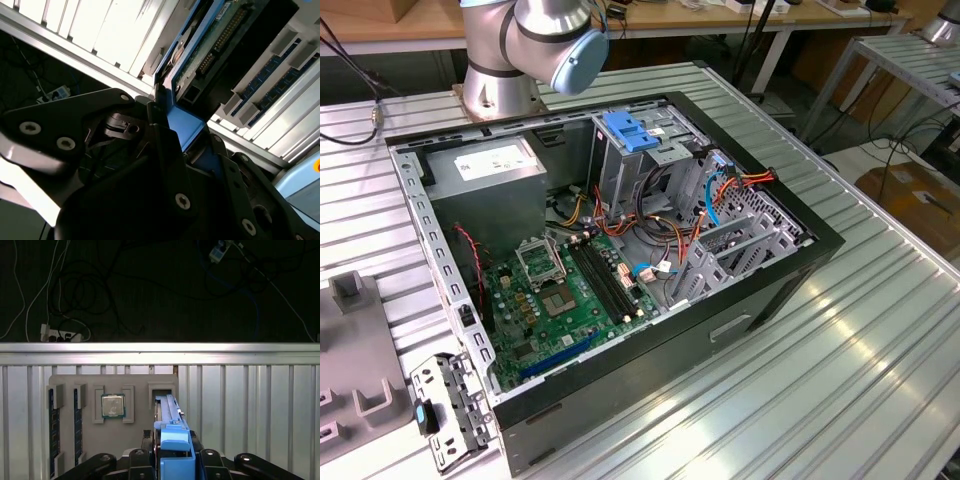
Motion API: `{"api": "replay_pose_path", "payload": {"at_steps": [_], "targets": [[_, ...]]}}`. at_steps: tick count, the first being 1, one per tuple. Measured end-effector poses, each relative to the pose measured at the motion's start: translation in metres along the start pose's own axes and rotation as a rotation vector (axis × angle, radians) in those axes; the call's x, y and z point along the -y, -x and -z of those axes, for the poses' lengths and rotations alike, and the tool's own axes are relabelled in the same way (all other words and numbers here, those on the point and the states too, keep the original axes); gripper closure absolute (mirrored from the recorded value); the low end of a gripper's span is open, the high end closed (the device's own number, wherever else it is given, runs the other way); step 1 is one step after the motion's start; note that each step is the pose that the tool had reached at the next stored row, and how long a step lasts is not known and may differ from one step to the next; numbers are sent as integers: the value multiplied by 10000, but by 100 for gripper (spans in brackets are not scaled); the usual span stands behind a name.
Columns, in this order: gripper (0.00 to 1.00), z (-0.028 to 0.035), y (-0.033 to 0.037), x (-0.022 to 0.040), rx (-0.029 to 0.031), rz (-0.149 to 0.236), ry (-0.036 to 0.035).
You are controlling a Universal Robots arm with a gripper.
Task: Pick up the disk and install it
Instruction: 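Pick up the disk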
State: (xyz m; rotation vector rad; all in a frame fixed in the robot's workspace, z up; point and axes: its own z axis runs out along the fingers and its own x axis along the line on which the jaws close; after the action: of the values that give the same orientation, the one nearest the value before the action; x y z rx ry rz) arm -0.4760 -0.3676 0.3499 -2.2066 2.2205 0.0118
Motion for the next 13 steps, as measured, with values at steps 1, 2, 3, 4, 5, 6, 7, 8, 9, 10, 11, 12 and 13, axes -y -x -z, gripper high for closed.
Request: {"api": "replay_pose_path", "payload": {"at_steps": [1,2,3,4,5,6,7,8,9,10,11,12,13], "targets": [[63,3,0,0,0,0,0],[63,7,0,0,-1,0,2],[63,11,0,0,-1,0,2],[63,12,0,0,0,0,0],[63,13,0,0,0,1,-1],[63,15,0,0,0,0,0],[63,17,0,0,-1,0,1],[63,19,0,0,0,0,1],[63,21,0,0,0,0,1],[63,23,0,0,0,0,1],[63,25,0,0,0,0,1],[63,27,0,0,0,0,1],[63,31,0,0,-1,0,2]]}}
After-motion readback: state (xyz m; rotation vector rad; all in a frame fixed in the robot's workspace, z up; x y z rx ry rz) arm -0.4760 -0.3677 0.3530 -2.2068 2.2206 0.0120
